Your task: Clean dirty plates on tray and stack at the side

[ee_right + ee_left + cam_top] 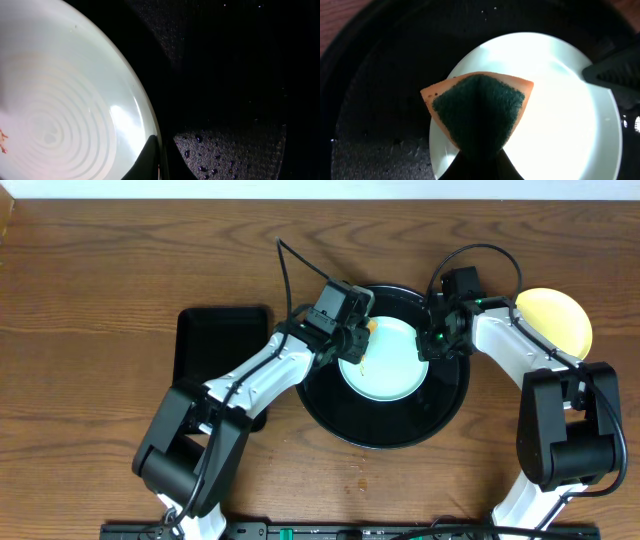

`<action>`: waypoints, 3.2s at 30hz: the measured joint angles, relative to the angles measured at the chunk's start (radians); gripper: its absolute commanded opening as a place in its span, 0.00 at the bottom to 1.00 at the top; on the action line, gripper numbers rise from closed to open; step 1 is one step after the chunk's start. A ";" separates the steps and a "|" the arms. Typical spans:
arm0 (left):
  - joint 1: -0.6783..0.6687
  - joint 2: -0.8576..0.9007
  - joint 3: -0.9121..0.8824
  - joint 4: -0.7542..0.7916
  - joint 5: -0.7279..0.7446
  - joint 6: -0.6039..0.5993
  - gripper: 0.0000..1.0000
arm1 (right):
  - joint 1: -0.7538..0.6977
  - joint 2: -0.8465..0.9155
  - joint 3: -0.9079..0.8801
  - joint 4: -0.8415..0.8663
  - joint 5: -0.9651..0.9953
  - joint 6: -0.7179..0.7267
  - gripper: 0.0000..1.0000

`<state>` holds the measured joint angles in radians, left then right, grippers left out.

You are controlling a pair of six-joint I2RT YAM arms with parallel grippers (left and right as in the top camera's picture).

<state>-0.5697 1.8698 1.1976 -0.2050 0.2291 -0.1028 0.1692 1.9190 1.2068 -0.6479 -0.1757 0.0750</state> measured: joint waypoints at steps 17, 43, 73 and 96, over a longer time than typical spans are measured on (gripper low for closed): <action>-0.002 0.117 0.000 0.109 0.002 0.076 0.08 | 0.010 -0.002 -0.003 0.003 0.012 0.000 0.01; 0.026 0.188 0.061 -0.010 0.245 0.137 0.08 | 0.011 -0.002 -0.005 0.005 0.014 0.001 0.01; 0.184 -0.148 0.249 -0.190 0.740 0.047 0.08 | 0.025 0.000 -0.023 0.003 0.010 0.021 0.22; 0.502 -0.293 0.061 -0.719 -0.187 -0.062 0.13 | 0.160 -0.475 -0.006 -0.018 0.386 0.023 0.01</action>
<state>-0.0673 1.5768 1.2591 -0.9237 0.0418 -0.1646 0.3290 1.4441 1.2007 -0.6662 0.2100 0.0975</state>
